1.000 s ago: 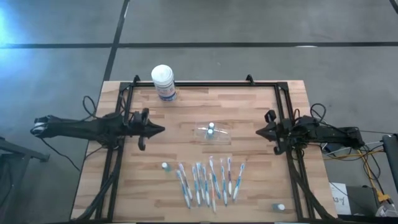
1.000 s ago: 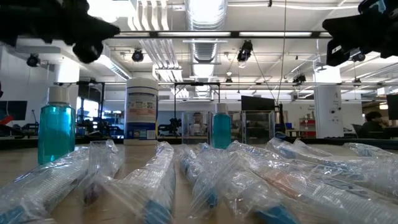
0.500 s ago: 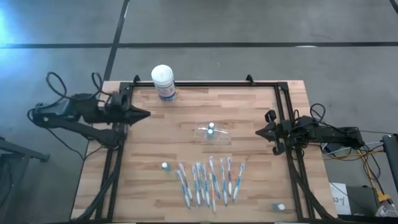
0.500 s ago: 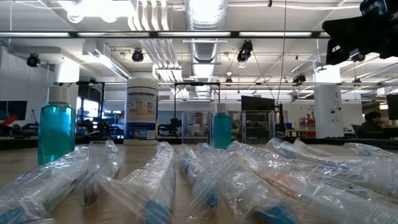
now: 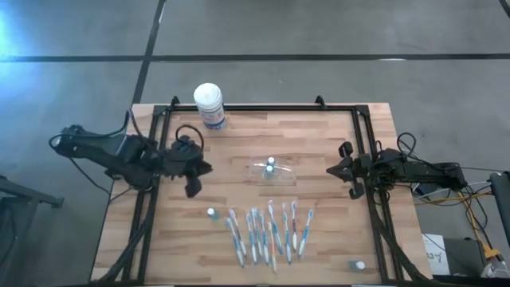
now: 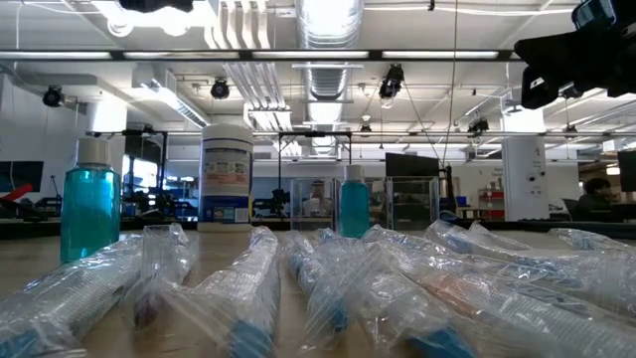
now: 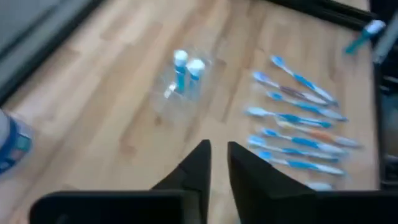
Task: Pick & Place toothbrushing station
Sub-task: Put the blue mouthwash into the transparent organizer
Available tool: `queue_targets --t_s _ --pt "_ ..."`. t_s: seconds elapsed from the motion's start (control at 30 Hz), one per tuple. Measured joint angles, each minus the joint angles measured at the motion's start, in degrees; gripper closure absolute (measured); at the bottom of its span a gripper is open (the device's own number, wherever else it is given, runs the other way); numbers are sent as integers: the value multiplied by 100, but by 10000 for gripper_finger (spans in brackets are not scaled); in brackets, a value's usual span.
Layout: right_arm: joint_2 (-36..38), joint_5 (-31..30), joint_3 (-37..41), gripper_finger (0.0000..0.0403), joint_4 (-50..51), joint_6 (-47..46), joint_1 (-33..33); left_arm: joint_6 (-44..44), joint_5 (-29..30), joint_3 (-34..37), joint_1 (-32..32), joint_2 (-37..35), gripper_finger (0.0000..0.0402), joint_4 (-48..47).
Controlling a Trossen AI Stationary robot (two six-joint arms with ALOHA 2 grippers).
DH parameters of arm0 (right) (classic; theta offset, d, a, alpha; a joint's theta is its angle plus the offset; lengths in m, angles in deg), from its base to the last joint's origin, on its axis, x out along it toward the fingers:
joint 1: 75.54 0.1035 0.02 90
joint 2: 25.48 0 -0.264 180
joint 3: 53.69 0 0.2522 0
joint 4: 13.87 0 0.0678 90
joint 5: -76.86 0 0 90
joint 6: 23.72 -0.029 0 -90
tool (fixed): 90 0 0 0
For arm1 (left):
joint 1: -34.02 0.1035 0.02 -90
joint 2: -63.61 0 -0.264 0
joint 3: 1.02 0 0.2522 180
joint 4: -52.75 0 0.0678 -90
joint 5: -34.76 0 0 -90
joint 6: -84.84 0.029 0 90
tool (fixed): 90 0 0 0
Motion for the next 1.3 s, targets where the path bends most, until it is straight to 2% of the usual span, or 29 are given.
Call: queue_targets --t_s 0.27,0.47,0.67,0.93,1.3 --pt "-3 7 0 392 123 -72 0 -1021 -922 -114 -325 868 243 -375" --pt "1 -2 0 392 120 82 -1 -1241 -1429 -101 -691 1496 202 -544" --pt "1 -8 0 392 117 90 -1 -1386 -1509 -104 -876 1928 193 -543" --pt "1 -8 0 392 115 85 -1 -2525 -1503 -104 -943 2301 193 -601" --pt "5 -8 0 392 113 89 -1 -2675 -1454 -101 -987 2713 193 -743"
